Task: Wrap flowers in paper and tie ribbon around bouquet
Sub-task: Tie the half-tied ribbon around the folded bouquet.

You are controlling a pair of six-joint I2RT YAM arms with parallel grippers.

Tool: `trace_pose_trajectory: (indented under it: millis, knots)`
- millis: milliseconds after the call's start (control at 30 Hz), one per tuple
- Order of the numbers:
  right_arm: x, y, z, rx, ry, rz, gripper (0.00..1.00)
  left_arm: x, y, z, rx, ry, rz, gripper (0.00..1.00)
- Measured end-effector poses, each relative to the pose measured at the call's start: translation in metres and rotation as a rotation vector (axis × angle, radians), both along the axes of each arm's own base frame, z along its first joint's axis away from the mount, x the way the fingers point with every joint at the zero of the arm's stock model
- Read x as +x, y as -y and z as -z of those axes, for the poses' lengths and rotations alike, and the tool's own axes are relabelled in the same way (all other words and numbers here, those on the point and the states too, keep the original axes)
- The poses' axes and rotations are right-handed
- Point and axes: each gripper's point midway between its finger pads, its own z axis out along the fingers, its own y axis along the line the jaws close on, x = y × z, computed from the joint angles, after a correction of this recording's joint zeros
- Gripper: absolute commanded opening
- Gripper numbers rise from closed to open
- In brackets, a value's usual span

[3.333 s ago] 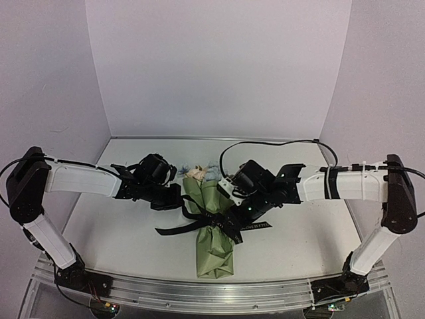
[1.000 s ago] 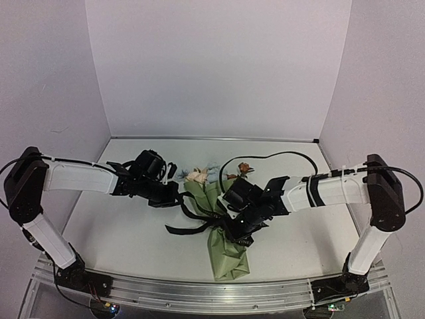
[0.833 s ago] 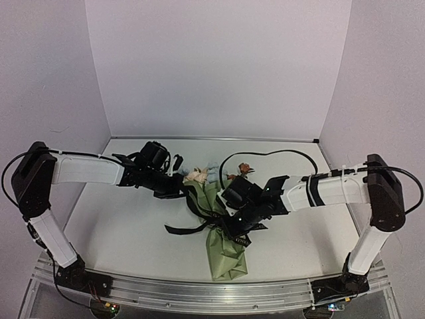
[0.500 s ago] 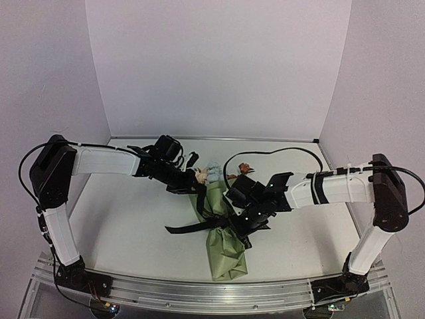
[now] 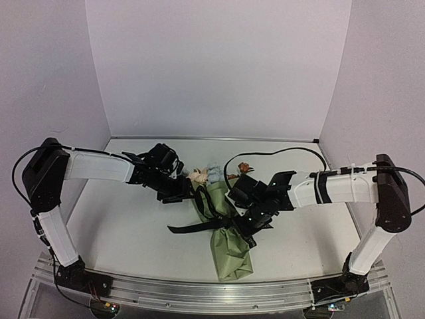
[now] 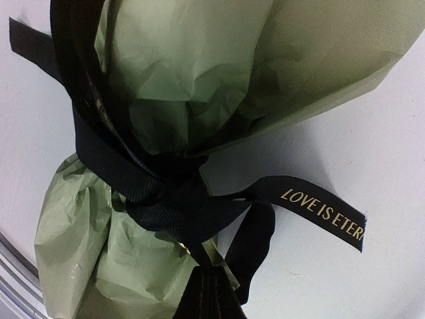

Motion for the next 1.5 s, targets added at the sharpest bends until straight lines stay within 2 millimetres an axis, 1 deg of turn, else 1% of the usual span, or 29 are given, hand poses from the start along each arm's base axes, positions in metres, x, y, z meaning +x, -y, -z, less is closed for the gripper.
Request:
trace_pose_trajectory:
  millis: [67, 167, 233, 367, 433, 533, 633, 733, 800, 867, 900, 1000, 1100, 1300, 1367, 1500]
  knots:
    - [0.0, 0.0, 0.0, -0.001, 0.0, -0.001, 0.0, -0.003, -0.006, -0.009, -0.021, 0.0, -0.04, 0.65]
    - [0.0, 0.0, 0.0, -0.003, 0.0, -0.004, 0.0, -0.009, -0.009, -0.023, -0.078, -0.007, -0.087, 0.6]
    - [0.0, 0.0, 0.0, -0.003, 0.001, -0.006, 0.0, -0.015, -0.008, -0.026, -0.121, -0.027, -0.113, 0.57]
    - [0.0, 0.0, 0.0, -0.005, 0.001, -0.011, 0.0, -0.029, 0.007, -0.019, -0.186, -0.085, -0.132, 0.54]
    - [0.0, 0.0, 0.0, -0.005, 0.001, -0.012, 0.0, -0.035, 0.018, -0.014, -0.215, -0.112, -0.133, 0.52]
    - [0.0, 0.0, 0.0, -0.005, 0.001, -0.013, 0.0, -0.042, 0.032, -0.009, -0.248, -0.145, -0.132, 0.46]
    - [0.0, 0.0, 0.0, -0.006, 0.002, -0.015, 0.0, -0.045, 0.042, -0.003, -0.271, -0.167, -0.137, 0.35]
    - [0.0, 0.001, 0.0, -0.007, 0.002, -0.016, 0.0, -0.045, 0.047, 0.003, -0.28, -0.184, -0.153, 0.27]
    - [0.0, 0.001, 0.0, -0.007, 0.002, -0.017, 0.0, -0.044, 0.047, 0.005, -0.285, -0.191, -0.169, 0.16]
    - [0.0, 0.001, 0.0, -0.008, 0.003, -0.019, 0.0, -0.044, 0.047, 0.006, -0.291, -0.196, -0.178, 0.03]
    - [0.0, 0.001, 0.0, -0.008, 0.003, -0.02, 0.0, -0.044, 0.047, 0.006, -0.293, -0.194, -0.182, 0.0]
    - [0.001, 0.002, 0.0, -0.014, 0.009, -0.023, 0.0, -0.042, 0.048, 0.009, -0.291, -0.186, -0.181, 0.0]
    - [0.004, 0.006, -0.003, -0.014, 0.014, -0.025, 0.0, -0.042, 0.044, 0.014, -0.256, -0.173, -0.175, 0.0]
    - [0.008, 0.028, -0.009, -0.041, 0.013, -0.027, 0.0, -0.044, 0.037, 0.019, -0.167, -0.13, -0.125, 0.0]
    - [0.007, 0.033, -0.006, -0.059, 0.007, -0.035, 0.0, -0.045, 0.036, 0.02, -0.143, -0.116, -0.102, 0.0]
    - [-0.002, 0.046, 0.008, -0.104, -0.02, -0.05, 0.0, -0.048, 0.031, 0.025, -0.096, -0.097, -0.063, 0.0]
